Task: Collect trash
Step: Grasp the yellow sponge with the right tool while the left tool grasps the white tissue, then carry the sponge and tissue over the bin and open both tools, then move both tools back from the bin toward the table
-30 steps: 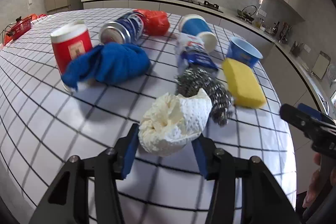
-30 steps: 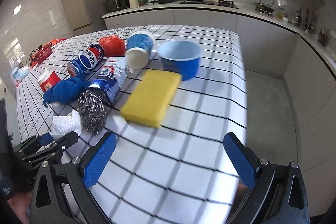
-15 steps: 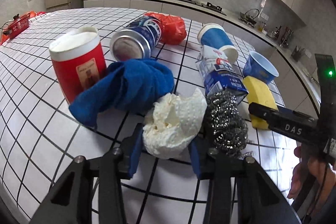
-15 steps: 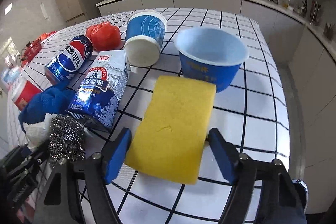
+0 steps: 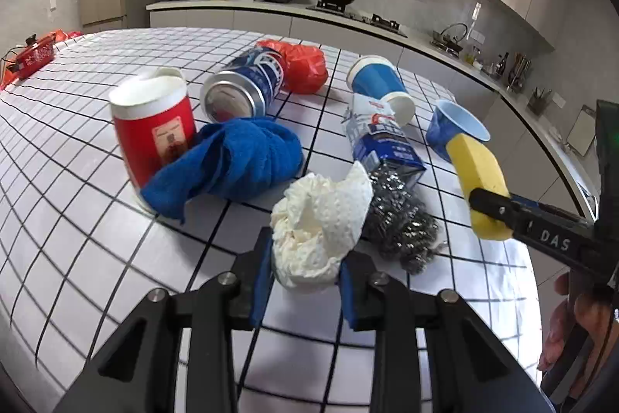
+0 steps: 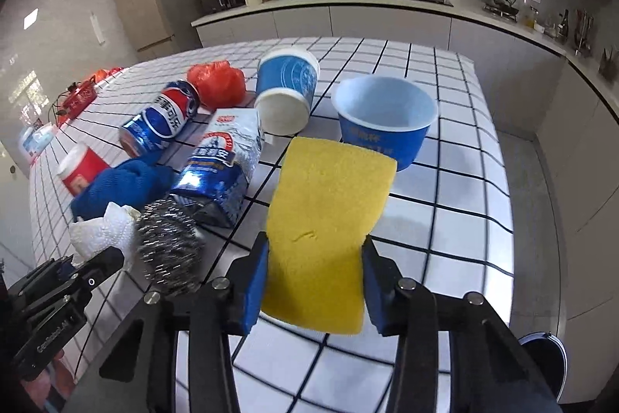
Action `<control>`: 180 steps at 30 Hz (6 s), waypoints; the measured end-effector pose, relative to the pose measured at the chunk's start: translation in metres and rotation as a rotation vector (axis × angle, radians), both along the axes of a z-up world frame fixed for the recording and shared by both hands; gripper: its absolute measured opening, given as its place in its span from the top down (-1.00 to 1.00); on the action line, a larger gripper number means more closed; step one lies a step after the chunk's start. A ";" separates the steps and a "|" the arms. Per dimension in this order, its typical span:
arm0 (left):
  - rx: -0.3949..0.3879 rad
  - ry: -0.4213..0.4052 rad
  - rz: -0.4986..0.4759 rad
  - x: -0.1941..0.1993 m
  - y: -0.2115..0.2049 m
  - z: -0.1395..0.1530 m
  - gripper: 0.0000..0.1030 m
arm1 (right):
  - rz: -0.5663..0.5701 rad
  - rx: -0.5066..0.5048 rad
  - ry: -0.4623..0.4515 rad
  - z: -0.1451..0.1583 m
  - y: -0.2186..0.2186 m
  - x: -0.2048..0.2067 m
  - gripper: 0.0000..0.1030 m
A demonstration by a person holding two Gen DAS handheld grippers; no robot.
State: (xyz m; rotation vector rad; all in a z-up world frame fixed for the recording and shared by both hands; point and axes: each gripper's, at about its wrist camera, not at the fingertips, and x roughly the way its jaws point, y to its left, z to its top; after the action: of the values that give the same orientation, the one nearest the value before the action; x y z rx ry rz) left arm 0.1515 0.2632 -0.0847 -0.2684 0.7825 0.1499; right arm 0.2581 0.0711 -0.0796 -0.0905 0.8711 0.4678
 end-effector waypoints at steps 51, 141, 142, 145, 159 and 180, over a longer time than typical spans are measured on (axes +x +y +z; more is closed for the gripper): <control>0.015 -0.056 -0.368 -0.025 -0.260 0.032 0.38 | -0.272 0.014 -0.049 0.038 -0.284 -0.129 0.11; 0.088 0.017 -0.271 -0.018 -0.313 0.014 -0.68 | -0.131 -0.082 -0.105 0.018 -0.323 -0.089 -1.00; 0.087 0.015 -0.259 -0.019 -0.305 0.015 -0.68 | -0.125 -0.082 -0.109 0.019 -0.316 -0.089 -1.00; 0.083 0.012 -0.235 -0.022 -0.285 0.018 -0.68 | -0.099 -0.085 -0.115 0.022 -0.296 -0.091 -1.00; 0.120 -0.019 -0.047 -0.062 -0.159 0.029 -0.80 | 0.026 -0.056 -0.116 0.039 -0.180 -0.098 -1.00; 0.101 -0.019 0.155 -0.103 0.022 0.014 -0.96 | 0.166 -0.025 -0.141 0.042 -0.010 -0.116 -1.00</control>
State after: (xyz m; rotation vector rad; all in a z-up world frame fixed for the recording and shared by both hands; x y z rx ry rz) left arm 0.0485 0.2852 -0.0708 -0.2346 0.7325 0.3317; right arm 0.1426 0.0614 -0.0372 -0.2179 0.7343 0.5984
